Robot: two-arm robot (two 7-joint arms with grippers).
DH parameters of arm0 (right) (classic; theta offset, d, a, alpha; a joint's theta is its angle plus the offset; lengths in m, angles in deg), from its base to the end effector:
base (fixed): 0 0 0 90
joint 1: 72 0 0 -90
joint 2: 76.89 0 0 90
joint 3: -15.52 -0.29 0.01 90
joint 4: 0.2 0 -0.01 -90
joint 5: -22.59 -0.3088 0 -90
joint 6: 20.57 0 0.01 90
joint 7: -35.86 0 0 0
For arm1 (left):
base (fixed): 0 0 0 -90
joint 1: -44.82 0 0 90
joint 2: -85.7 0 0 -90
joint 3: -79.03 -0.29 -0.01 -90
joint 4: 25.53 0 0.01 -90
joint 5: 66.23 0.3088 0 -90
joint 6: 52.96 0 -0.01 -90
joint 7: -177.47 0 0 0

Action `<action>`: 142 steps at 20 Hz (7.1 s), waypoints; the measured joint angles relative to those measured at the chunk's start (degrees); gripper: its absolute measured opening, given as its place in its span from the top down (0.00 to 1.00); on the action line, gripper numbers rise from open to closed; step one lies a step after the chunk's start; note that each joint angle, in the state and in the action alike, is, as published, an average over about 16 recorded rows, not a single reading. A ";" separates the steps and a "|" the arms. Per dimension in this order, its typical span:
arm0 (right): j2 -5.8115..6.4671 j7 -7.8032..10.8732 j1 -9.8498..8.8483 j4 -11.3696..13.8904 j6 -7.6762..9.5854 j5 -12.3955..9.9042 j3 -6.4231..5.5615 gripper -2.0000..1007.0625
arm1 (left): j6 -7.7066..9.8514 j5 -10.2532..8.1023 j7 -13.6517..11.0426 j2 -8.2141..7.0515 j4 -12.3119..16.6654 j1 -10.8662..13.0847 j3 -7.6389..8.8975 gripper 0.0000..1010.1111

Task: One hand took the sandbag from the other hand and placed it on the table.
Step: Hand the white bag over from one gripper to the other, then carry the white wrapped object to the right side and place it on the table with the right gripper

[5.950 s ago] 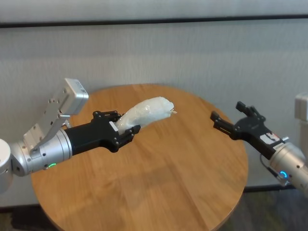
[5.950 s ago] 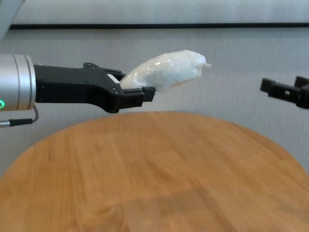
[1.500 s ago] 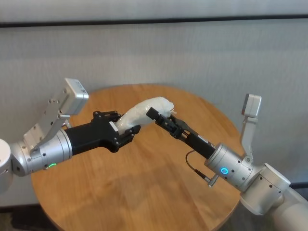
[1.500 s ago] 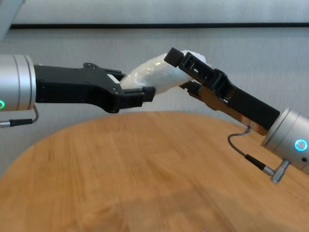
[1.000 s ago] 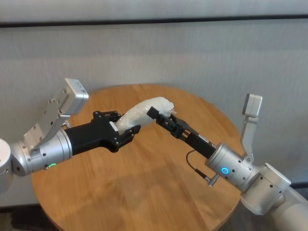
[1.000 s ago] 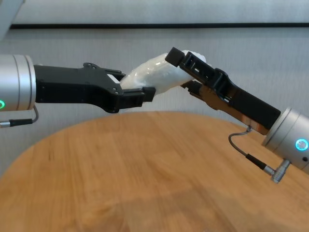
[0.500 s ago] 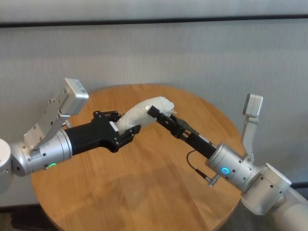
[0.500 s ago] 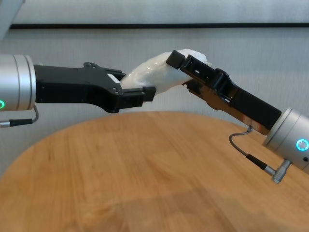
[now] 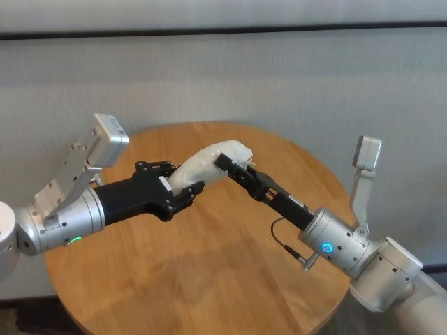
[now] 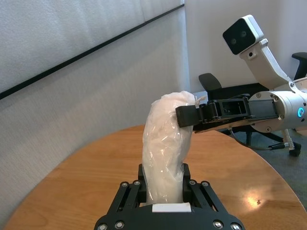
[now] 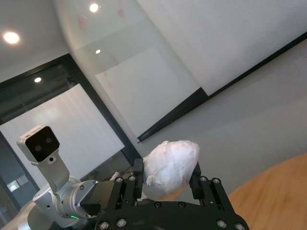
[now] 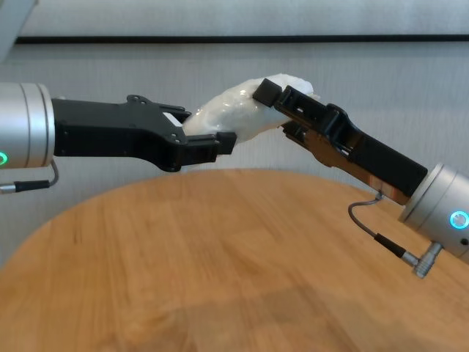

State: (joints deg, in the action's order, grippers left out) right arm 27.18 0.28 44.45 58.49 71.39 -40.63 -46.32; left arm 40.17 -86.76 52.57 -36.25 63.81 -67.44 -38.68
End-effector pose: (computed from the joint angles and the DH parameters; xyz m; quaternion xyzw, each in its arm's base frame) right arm 0.4334 0.0142 -0.3230 0.2510 0.2452 -0.1897 0.9170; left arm 0.3976 0.0312 -0.2036 0.1024 -0.1111 0.2845 0.9467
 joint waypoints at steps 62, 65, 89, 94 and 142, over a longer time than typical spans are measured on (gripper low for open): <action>0.05 -0.01 -0.05 0.03 0.00 0.02 -0.04 0.46 | 0.00 0.00 0.01 0.00 0.00 0.00 0.00 0.10; 0.05 -0.03 -0.05 0.03 -0.01 0.02 -0.04 0.46 | 0.00 0.00 0.00 0.00 0.00 0.00 0.00 0.05; 0.93 -3.81 0.12 0.70 -2.62 0.56 0.74 0.46 | 0.00 0.00 0.00 -0.01 0.00 0.00 0.00 0.01; 1.17 -4.75 0.08 0.95 -3.18 1.19 0.73 0.46 | 0.00 0.00 0.00 -0.01 0.00 0.00 0.00 0.01; 2.88 -9.35 -1.02 3.10 -3.41 3.66 -0.88 0.46 | 5.66 2.63 20.32 7.04 3.92 7.74 9.37 0.01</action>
State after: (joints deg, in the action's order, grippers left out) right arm 30.05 -9.07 43.44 61.59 67.98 -36.97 -47.20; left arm 45.83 -84.13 72.89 -29.21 67.74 -59.70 -29.32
